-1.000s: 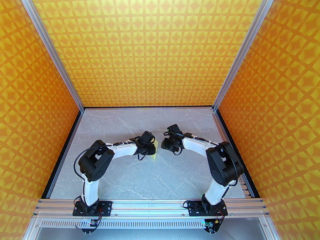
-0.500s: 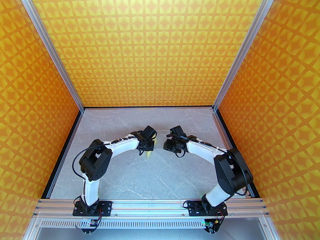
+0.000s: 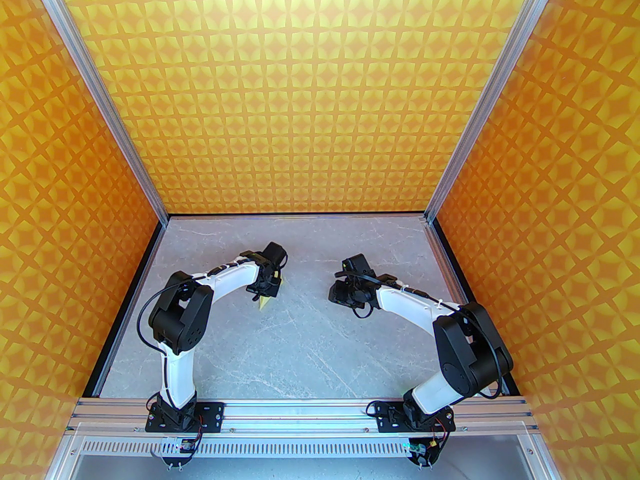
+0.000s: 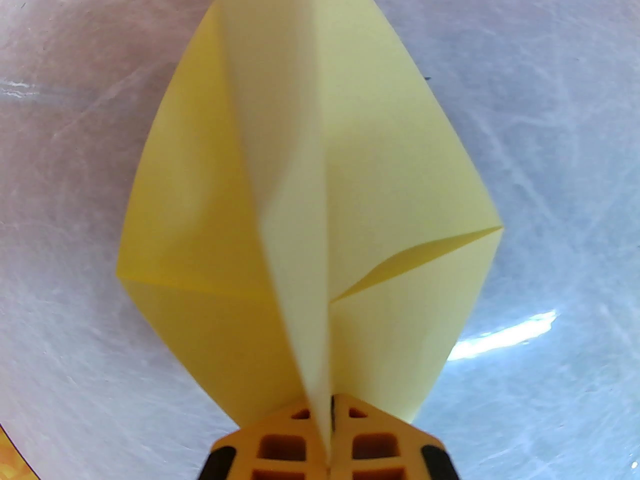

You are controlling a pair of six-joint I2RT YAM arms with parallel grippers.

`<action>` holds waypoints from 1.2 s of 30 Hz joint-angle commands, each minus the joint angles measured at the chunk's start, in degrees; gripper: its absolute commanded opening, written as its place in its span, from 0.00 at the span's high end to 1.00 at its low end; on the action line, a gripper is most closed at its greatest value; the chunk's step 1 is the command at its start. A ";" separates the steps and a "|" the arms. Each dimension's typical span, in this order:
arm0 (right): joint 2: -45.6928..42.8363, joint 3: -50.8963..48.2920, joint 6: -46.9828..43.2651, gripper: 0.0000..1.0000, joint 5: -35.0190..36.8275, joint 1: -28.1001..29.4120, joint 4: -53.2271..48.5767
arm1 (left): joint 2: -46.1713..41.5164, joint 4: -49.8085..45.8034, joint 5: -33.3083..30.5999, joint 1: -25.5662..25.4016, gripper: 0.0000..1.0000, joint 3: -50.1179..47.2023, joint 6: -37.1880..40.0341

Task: Fold a paper plane with a square sheet of paper (fold left side to right side)

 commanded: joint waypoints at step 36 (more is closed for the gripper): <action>1.25 1.22 -0.84 0.68 0.81 -0.08 0.72 | 1.40 4.31 4.22 0.64 0.51 -8.90 -4.04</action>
